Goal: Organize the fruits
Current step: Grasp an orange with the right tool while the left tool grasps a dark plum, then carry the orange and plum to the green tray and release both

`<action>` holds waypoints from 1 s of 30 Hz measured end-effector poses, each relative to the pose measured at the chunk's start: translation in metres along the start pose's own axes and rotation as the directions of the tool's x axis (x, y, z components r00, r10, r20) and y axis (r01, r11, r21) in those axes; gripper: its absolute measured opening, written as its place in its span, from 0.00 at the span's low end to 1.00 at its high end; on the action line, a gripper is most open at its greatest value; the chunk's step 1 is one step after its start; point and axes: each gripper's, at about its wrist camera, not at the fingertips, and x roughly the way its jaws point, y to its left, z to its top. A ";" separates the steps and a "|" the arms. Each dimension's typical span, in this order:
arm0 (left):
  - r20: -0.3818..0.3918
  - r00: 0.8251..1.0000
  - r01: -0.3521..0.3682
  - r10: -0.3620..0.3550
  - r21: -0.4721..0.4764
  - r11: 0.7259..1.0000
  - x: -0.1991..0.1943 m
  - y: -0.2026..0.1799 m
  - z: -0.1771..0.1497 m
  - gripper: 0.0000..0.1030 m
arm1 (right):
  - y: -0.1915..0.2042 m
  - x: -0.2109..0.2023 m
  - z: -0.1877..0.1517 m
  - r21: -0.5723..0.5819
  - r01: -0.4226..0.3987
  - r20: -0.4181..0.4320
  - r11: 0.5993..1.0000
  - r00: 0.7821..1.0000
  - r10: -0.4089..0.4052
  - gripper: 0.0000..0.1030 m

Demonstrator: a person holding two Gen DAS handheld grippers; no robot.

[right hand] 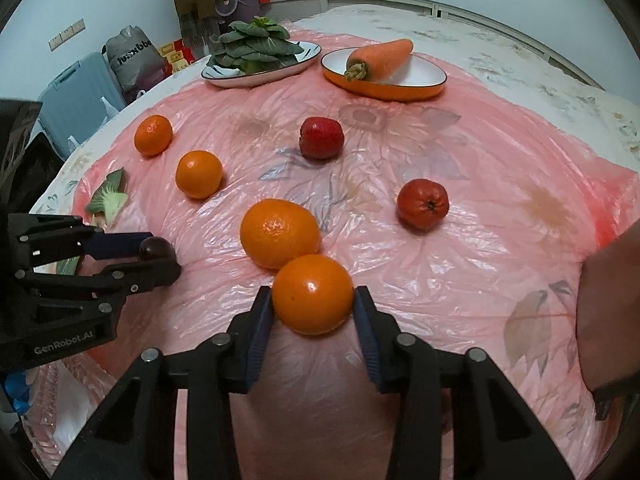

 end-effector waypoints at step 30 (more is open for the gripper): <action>0.109 0.994 0.036 -0.028 -0.069 0.997 -0.063 0.001 -0.028 0.22 | 0.002 -0.090 -0.026 0.098 -0.073 0.132 0.992 0.989 0.060 0.32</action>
